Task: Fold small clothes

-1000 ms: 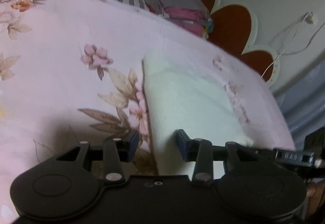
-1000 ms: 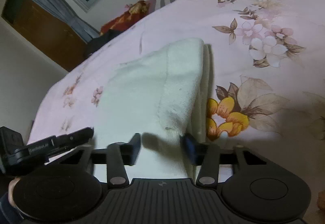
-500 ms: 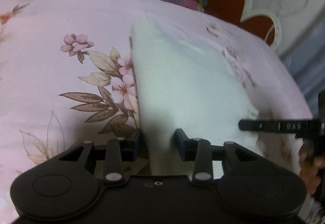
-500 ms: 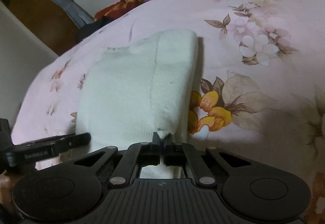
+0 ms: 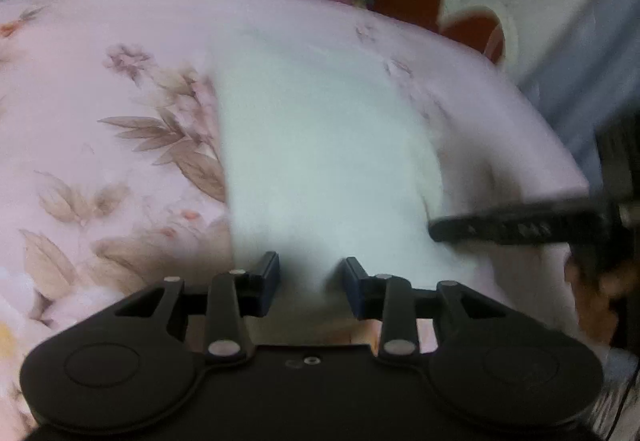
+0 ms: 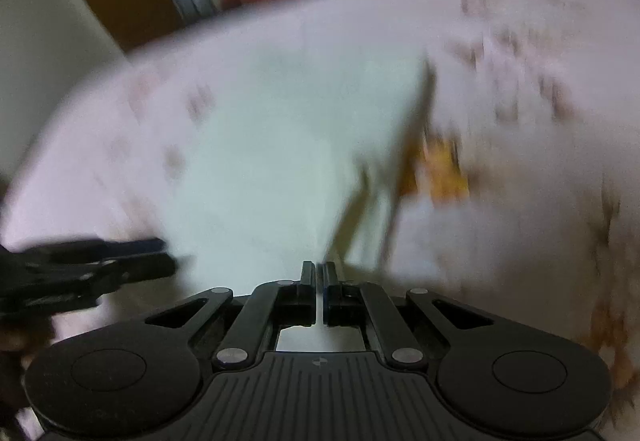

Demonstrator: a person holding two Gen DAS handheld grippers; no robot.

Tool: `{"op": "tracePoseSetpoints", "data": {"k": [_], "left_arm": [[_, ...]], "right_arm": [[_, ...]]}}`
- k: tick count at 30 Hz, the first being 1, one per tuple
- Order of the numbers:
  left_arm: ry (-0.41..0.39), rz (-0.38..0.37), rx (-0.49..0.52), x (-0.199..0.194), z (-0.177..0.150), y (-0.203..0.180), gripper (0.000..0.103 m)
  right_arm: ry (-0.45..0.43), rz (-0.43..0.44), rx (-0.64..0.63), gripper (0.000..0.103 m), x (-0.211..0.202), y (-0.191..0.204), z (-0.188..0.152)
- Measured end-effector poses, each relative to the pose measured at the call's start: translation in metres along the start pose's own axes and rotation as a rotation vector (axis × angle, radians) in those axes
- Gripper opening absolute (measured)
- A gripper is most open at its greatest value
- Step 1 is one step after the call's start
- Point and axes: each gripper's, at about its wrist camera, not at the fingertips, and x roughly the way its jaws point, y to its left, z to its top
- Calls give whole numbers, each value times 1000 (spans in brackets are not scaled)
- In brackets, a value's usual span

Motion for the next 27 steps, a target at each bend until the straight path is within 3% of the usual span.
{"op": "tracePoseSetpoints", "data": {"k": [2,5,8,9,11,12,13,17,20,21,22,23,27], "left_arm": [[0,-25,7,-8,14,-3,34],[-135,-35,5,-23,54,5,34],[-171,-17,-19,0,95,15,34],[-157,-16,-40,14,104,19,33],[-51,-39,-69,52,110,28,34],[-17,-68,-82,68,105,29,34],[-47,-76,-89,69,102,29,35],[-50,-68,-75,56,99,26,34],[-62,-37,-45,60,87,20,34],[-73,-40,-70,61,86,20,34],[-74,-50,-89,64,87,20,34],[-68,-45,-82,65,89,17,34],[-46,-39,-62,61,94,15,34]], "right_arm": [[7,6,8,0,-3,1,4],[-185,19,-4,0,-44,7,29],[-281,-15,-14,0,-40,13,69],[-276,-16,-7,0,-30,13,78],[-236,-14,-12,0,2,11,88],[-166,-87,-69,0,29,10,85],[-156,-103,-73,0,42,5,78],[-156,-84,-6,0,25,-8,77],[-231,-78,-52,0,4,2,69],[-230,-63,-84,0,6,7,65],[-178,-107,-115,0,19,9,63],[-185,-139,-133,0,29,6,60],[-178,-118,-61,0,31,-3,71]]}}
